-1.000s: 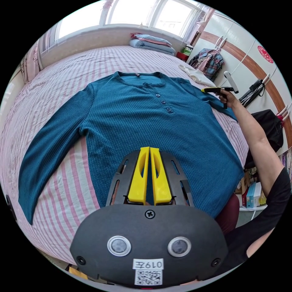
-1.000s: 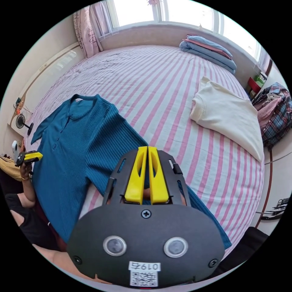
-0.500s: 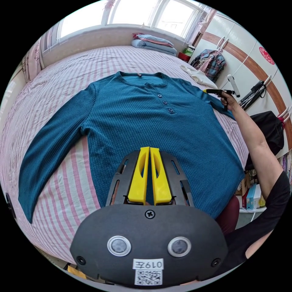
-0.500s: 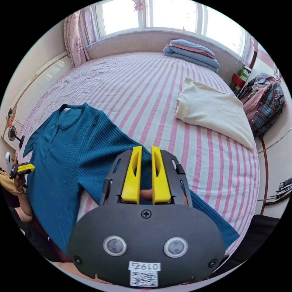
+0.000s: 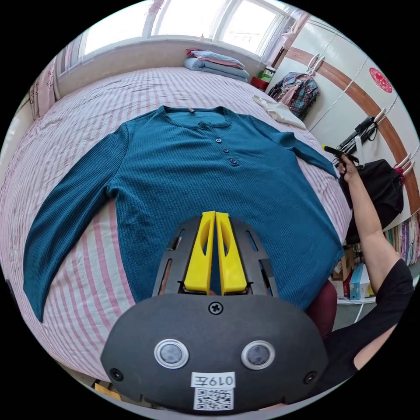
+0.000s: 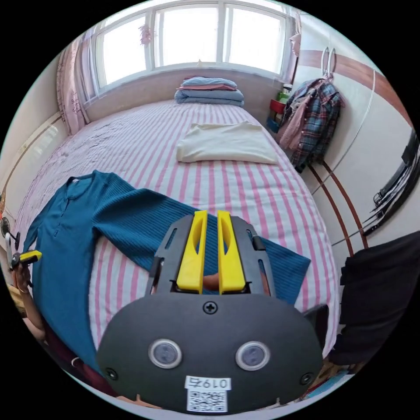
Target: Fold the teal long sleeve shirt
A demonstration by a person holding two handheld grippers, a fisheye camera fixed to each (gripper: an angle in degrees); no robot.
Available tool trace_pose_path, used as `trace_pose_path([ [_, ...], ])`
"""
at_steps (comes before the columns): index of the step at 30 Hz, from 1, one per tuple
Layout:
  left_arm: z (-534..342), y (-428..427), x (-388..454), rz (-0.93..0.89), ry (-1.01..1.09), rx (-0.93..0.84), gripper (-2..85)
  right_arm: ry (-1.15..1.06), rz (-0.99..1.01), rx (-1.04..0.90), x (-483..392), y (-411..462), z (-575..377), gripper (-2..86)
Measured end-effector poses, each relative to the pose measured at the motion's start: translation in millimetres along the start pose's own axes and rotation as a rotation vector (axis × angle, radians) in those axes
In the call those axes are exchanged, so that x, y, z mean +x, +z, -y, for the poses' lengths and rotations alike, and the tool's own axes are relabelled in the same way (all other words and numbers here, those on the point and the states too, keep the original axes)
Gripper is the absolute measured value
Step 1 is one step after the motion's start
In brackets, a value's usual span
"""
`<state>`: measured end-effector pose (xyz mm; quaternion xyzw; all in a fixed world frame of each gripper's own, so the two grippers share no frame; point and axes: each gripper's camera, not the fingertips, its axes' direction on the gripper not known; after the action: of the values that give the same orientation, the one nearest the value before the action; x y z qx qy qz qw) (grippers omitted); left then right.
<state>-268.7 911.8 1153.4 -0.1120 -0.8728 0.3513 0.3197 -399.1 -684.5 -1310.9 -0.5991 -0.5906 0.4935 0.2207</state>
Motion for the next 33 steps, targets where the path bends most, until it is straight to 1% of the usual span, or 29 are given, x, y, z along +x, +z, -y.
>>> trace_pose_path([
  [2, 17.8, 0.7, 14.2, -0.059, 0.014, 0.052, 1.3, -0.063, -0.039, -0.008, 5.1, -32.8, -24.5, 5.4],
  [4, 38.9, 6.8, 24.7, -0.062, 0.026, 0.063, 1.3, -0.191, -0.094, 0.036, -2.9, -83.3, -64.6, 6.2],
  [5, 57.2, 12.8, 32.2, -0.063, 0.04, 0.072, 1.3, -0.223, -0.108, 0.049, -7.4, -94.8, -75.3, 6.4],
  [7, 87.9, 25.4, 43.2, -0.061, 0.058, 0.097, 1.3, -0.332, -0.212, 0.047, -32.2, -125.2, -112.9, 6.9],
  [8, 110.2, 36.9, 51.4, -0.056, 0.067, 0.103, 1.3, -0.359, -0.25, 0.041, -40.5, -129.3, -121.4, 7.0],
  [10, 143.8, 56.8, 67.1, -0.047, 0.1, 0.114, 1.3, -0.466, -0.408, -0.001, -78.4, -132.3, -148.9, 7.3],
  [11, 164.4, 70.5, 78.6, -0.022, 0.117, 0.12, 1.3, -0.497, -0.446, -0.017, -89.2, -130.3, -154.3, 7.2],
  [13, 193.7, 92.7, 96.2, -0.018, 0.139, 0.123, 1.3, -0.604, -0.586, -0.032, -132.0, -123.0, -172.2, 6.7],
  [15, 220.3, 115.4, 109.2, -0.067, 0.136, 0.106, 1.2, -0.64, -0.65, -0.015, -154.7, -121.9, -177.7, 6.5],
  [17, 248.7, 141.0, 121.9, -0.126, 0.122, 0.102, 1.1, -0.649, -0.663, -0.032, -167.9, -121.3, -176.3, 7.6],
  [19, 267.0, 157.6, 129.5, -0.144, 0.115, 0.097, 1.0, -0.706, -0.72, -0.066, -184.8, -116.9, -178.0, 8.0],
  [22, 293.6, 178.7, 137.6, -0.158, 0.095, 0.103, 1.0, -0.765, -0.812, -0.041, -207.9, -119.6, -180.7, 6.1],
  [25, 317.4, 197.3, 146.3, -0.18, 0.081, 0.104, 0.9, -0.796, -0.854, -0.04, -223.9, -124.6, -177.9, 3.3],
  [28, 337.8, 212.1, 155.0, -0.186, 0.071, 0.127, 0.9, -0.785, -0.905, -0.048, -231.4, -131.8, -174.8, 0.0],
  [30, 348.0, 222.0, 160.0, -0.2, 0.074, 0.122, 0.9, -0.776, -0.885, -0.061, -233.5, -141.3, -175.7, -0.5],
  [33, 361.9, 247.8, 169.0, -0.124, 0.084, 0.021, 0.8, -0.783, -0.887, -0.077, -239.4, -159.9, -182.8, -0.8],
])
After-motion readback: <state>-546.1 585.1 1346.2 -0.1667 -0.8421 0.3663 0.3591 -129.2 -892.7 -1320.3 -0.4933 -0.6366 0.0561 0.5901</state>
